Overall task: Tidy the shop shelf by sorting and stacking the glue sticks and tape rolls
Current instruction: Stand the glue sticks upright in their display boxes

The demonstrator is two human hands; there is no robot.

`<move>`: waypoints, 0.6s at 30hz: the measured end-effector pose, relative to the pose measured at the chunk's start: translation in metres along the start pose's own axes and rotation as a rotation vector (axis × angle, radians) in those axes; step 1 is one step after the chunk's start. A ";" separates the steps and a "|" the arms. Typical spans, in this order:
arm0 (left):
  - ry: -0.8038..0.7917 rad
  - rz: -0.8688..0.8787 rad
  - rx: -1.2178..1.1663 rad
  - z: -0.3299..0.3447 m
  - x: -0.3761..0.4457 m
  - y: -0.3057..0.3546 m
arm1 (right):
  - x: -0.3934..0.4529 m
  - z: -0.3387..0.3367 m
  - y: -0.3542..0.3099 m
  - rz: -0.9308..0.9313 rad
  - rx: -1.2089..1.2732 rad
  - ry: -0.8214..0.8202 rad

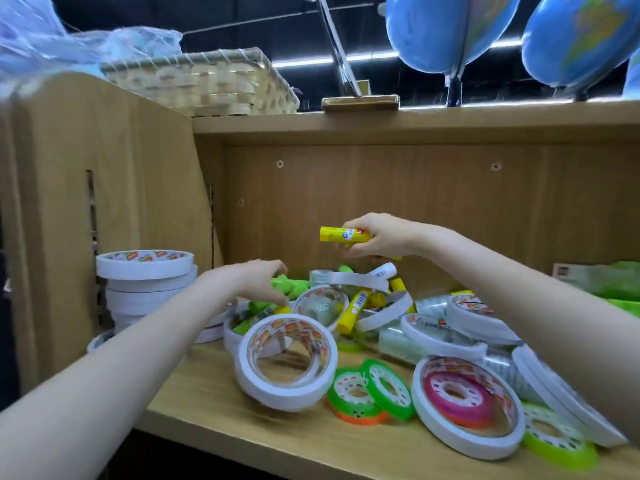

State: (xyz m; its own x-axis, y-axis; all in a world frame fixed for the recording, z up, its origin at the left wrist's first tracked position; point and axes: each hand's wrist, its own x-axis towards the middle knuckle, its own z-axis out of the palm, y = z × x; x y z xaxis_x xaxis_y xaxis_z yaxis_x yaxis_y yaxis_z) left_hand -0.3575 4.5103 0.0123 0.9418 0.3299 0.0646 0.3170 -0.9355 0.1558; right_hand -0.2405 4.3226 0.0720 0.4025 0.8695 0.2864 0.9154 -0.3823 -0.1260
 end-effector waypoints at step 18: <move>0.009 0.063 0.083 0.022 0.002 -0.015 | 0.124 0.065 -0.042 0.025 -0.204 -0.565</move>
State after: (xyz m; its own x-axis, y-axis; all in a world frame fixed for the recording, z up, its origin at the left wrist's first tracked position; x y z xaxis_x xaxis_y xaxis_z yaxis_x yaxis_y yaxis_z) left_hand -0.3582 4.5225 -0.0114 0.9592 0.2712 0.0801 0.2661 -0.9615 0.0686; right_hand -0.2293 4.4670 0.0514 0.4127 0.8696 -0.2711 0.9097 -0.4085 0.0745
